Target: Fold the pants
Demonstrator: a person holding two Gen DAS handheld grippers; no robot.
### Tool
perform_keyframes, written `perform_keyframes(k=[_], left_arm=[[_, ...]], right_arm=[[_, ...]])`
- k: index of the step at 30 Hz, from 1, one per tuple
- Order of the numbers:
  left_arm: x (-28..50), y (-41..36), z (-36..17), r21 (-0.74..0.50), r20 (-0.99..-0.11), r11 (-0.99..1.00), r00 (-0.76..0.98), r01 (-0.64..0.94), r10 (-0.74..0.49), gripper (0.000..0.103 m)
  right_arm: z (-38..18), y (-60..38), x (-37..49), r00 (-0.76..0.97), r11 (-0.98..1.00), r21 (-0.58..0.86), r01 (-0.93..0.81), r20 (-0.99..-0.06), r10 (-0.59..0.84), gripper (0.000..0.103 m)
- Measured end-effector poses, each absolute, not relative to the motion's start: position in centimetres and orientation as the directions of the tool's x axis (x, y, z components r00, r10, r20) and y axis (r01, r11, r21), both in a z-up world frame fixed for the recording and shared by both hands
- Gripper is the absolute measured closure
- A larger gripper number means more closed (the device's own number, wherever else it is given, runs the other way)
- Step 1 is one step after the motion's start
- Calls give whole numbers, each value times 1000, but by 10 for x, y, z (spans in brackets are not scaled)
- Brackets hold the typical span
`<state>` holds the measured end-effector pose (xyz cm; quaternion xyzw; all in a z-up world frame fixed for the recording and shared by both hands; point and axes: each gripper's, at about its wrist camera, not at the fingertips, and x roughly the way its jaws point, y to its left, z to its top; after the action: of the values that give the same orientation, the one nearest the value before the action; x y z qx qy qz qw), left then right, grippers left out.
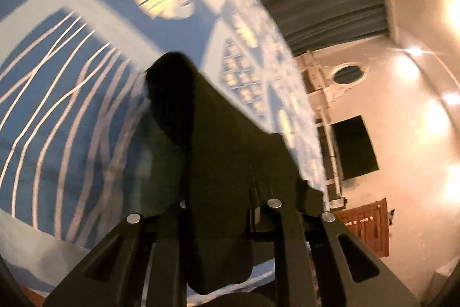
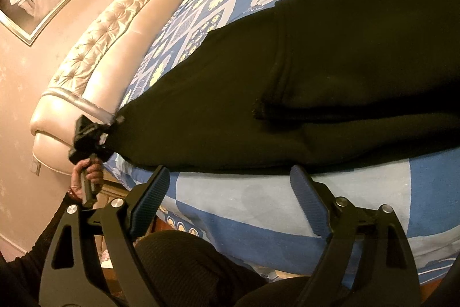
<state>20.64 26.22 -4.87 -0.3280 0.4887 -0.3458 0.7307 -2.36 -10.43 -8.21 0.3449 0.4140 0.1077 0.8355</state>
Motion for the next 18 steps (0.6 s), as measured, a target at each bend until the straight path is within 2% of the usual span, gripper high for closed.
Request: perform_keyframes(k=[7, 14, 18], left_arm=[[183, 206, 24, -811, -416, 489, 271, 320, -868, 87], [160, 108, 78, -782, -402, 442, 188, 439, -896, 87], [147, 50, 86, -755, -425, 428, 126, 497, -896, 87]], right_arm=[[-82, -109, -26, 652, 722, 684, 106, -595, 469, 17], [-83, -118, -34, 687, 684, 720, 114, -555, 470, 17], [-84, -123, -38, 706, 666, 737, 114, -532, 467, 17]])
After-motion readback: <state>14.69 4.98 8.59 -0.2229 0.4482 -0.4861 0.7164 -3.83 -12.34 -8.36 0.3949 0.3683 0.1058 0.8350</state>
